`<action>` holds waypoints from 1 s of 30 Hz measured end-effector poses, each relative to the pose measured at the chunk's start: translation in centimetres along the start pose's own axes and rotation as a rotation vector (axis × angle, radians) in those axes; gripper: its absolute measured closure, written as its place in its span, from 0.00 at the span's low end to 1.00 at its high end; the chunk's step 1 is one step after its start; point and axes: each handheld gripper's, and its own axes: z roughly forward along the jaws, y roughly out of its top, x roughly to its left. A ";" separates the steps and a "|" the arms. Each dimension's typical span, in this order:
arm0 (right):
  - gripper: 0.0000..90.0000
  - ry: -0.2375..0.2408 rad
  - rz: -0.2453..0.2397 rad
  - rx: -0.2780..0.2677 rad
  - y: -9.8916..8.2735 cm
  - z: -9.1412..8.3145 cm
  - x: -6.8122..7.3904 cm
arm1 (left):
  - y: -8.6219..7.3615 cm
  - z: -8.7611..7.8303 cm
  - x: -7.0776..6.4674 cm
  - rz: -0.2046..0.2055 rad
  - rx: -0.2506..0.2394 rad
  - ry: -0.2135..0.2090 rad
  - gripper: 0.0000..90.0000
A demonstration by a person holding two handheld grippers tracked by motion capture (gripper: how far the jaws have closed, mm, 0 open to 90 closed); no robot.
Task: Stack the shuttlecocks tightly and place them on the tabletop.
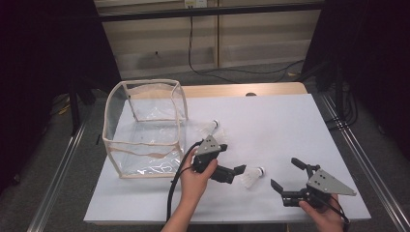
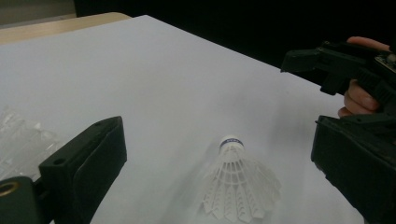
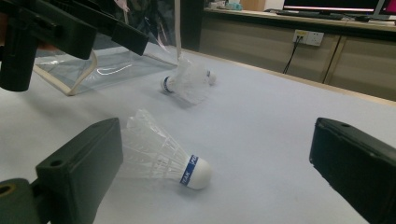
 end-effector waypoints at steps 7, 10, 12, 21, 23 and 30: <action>0.02 0.000 0.001 0.001 0.0 0.1 0.0 | -0.9 -1.2 -0.3 0.011 -0.012 -0.019 0.04; 0.02 -0.001 0.002 0.001 0.1 0.1 0.0 | -1.2 -1.7 -0.3 0.000 -0.029 -0.030 0.04; 0.02 -0.001 0.003 0.001 0.1 0.1 0.0 | -1.3 -2.0 -0.4 0.009 -0.025 -0.041 0.04; 0.02 0.002 -0.004 0.012 0.1 0.2 0.1 | -2.1 -3.7 -0.3 0.011 -0.068 -0.072 0.04; 0.02 0.001 -0.004 0.012 0.1 0.2 0.1 | -2.3 -4.1 -0.2 0.012 -0.077 -0.073 0.03; 0.02 0.004 -0.007 0.017 0.1 0.2 0.1 | -3.0 -5.1 0.1 0.010 -0.086 -0.088 0.03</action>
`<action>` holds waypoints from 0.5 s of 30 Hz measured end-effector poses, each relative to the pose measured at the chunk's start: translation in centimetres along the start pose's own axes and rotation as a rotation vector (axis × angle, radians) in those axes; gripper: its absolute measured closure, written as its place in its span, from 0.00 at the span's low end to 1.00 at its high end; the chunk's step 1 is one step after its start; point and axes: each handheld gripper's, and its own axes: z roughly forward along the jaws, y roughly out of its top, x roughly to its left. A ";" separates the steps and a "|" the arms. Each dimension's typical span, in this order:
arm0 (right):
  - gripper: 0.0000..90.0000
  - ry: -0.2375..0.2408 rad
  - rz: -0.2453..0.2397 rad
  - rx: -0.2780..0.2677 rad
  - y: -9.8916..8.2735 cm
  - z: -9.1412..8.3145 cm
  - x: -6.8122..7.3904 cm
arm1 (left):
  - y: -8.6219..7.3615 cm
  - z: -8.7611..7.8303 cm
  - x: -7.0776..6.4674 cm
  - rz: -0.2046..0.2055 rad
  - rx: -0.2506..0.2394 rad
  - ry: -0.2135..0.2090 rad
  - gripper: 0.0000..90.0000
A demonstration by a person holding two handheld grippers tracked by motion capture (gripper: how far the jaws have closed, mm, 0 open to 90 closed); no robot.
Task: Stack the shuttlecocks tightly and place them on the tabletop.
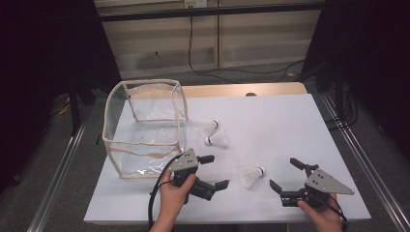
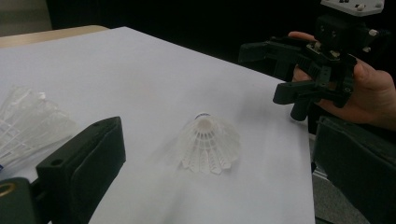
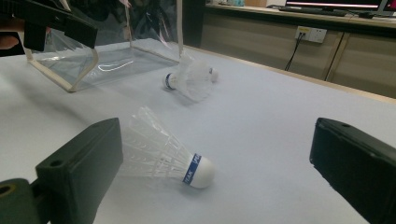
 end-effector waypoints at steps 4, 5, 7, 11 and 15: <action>0.02 0.003 -0.002 0.008 0.0 0.0 0.0 | -0.2 -0.6 0.2 0.000 -0.005 0.003 0.03; 0.02 0.002 -0.004 0.008 0.0 0.0 0.0 | -0.2 -0.8 0.3 -0.002 -0.009 0.008 0.03; 0.02 0.004 0.000 0.012 0.1 0.0 0.0 | -0.3 -1.0 0.4 -0.004 -0.008 0.012 0.03; 0.02 0.007 0.000 0.015 0.1 0.1 0.0 | -0.5 -1.5 0.5 0.000 -0.012 0.021 0.03; 0.02 0.009 -0.002 0.017 0.1 0.2 0.1 | -0.7 -1.9 0.5 0.001 -0.012 0.019 0.03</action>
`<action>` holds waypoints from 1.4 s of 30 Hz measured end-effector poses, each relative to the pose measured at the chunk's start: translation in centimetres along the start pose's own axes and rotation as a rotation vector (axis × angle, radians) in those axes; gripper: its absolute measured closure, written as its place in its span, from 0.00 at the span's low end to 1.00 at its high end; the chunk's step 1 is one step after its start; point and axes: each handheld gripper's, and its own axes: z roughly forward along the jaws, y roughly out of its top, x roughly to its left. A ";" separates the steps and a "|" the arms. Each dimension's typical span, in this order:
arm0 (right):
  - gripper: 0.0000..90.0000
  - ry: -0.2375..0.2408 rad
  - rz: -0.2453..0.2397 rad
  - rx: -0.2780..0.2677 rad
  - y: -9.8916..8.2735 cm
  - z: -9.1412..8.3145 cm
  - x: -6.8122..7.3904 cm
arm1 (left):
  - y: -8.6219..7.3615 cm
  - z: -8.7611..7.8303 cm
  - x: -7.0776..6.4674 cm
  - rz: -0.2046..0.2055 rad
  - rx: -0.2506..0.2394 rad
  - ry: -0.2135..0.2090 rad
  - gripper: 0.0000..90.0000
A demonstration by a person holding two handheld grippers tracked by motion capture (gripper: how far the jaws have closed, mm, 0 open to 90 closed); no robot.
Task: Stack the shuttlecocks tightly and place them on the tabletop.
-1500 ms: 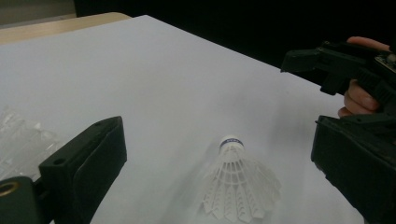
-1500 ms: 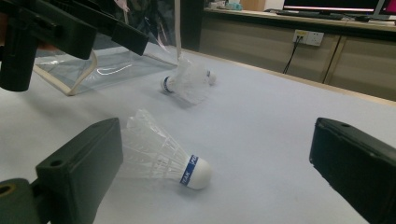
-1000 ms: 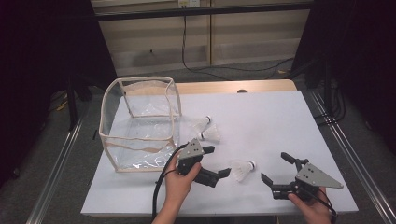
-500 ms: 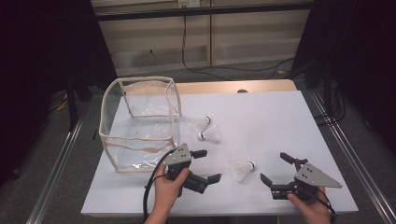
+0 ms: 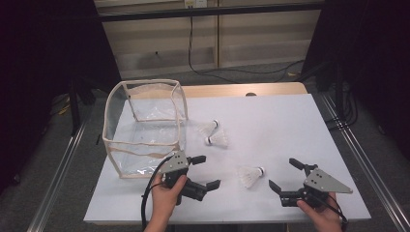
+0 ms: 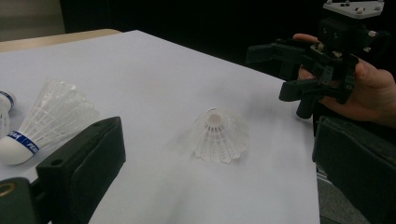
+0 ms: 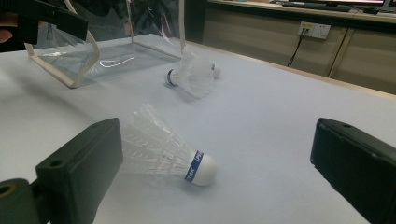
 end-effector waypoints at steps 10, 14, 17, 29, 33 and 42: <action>0.02 0.001 0.000 0.005 0.0 -0.1 0.0 | -0.3 -1.2 0.4 0.000 -0.016 0.011 0.03; 0.02 -0.004 0.005 0.007 -0.1 -0.2 -0.2 | -0.3 -1.5 0.7 -0.001 -0.012 0.015 0.03; 0.02 -0.006 0.012 0.009 -0.2 -0.2 -0.3 | -0.3 -1.7 0.8 -0.001 -0.022 0.010 0.03; 0.02 -0.018 0.022 0.014 -0.2 -0.2 -0.5 | -0.6 -3.4 1.4 0.000 -0.028 0.022 0.03; 0.02 -0.019 0.026 0.014 -0.2 -0.1 -0.5 | -0.7 -3.8 1.6 0.005 -0.032 0.033 0.03; 0.02 -0.017 0.023 0.014 -0.1 -0.1 -0.4 | -0.8 -4.9 2.0 0.007 -0.048 0.050 0.03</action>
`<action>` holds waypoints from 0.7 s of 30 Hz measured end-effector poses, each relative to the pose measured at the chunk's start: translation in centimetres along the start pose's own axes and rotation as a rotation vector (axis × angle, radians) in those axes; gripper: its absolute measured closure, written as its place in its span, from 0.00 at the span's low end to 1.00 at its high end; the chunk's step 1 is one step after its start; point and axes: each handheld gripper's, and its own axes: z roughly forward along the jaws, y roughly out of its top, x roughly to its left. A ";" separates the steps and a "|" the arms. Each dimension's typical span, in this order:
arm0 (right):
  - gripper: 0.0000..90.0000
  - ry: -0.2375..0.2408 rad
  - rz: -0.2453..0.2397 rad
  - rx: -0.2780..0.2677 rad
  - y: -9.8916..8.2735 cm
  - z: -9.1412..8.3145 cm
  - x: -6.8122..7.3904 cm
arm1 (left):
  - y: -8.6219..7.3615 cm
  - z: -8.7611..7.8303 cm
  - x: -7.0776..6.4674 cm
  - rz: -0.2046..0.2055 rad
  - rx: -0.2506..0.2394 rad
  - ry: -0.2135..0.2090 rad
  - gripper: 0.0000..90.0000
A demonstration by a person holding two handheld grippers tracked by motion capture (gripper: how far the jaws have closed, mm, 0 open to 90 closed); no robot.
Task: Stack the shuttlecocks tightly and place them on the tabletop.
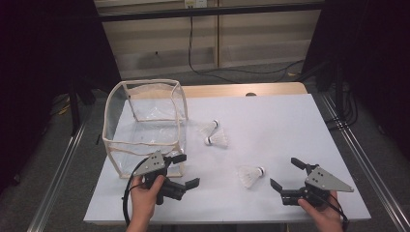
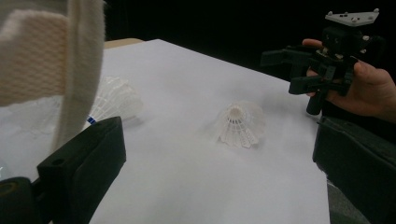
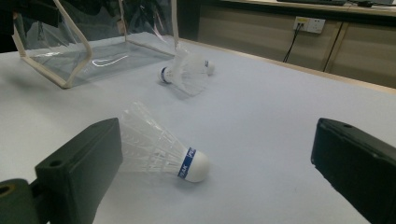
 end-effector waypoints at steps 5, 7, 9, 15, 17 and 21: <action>0.02 0.002 0.001 0.000 0.0 0.1 0.0 | -0.3 -0.6 0.4 0.011 0.006 0.018 0.03; 0.02 0.002 0.000 0.005 0.0 0.2 0.0 | -0.4 -0.9 0.6 0.018 0.014 0.027 0.03; 0.02 0.002 0.001 0.009 0.1 0.2 0.1 | -0.7 -1.0 0.7 0.020 0.016 0.026 0.03; 0.02 0.007 -0.008 0.015 0.4 0.6 0.3 | -1.2 -1.8 0.5 0.020 0.028 0.030 0.03; 0.02 0.007 -0.010 0.017 0.6 0.7 0.4 | -1.5 -2.2 0.6 0.020 0.029 0.037 0.03; 0.02 0.014 -0.020 0.025 0.8 1.0 0.6 | -1.8 -3.1 0.9 0.009 0.012 0.042 0.02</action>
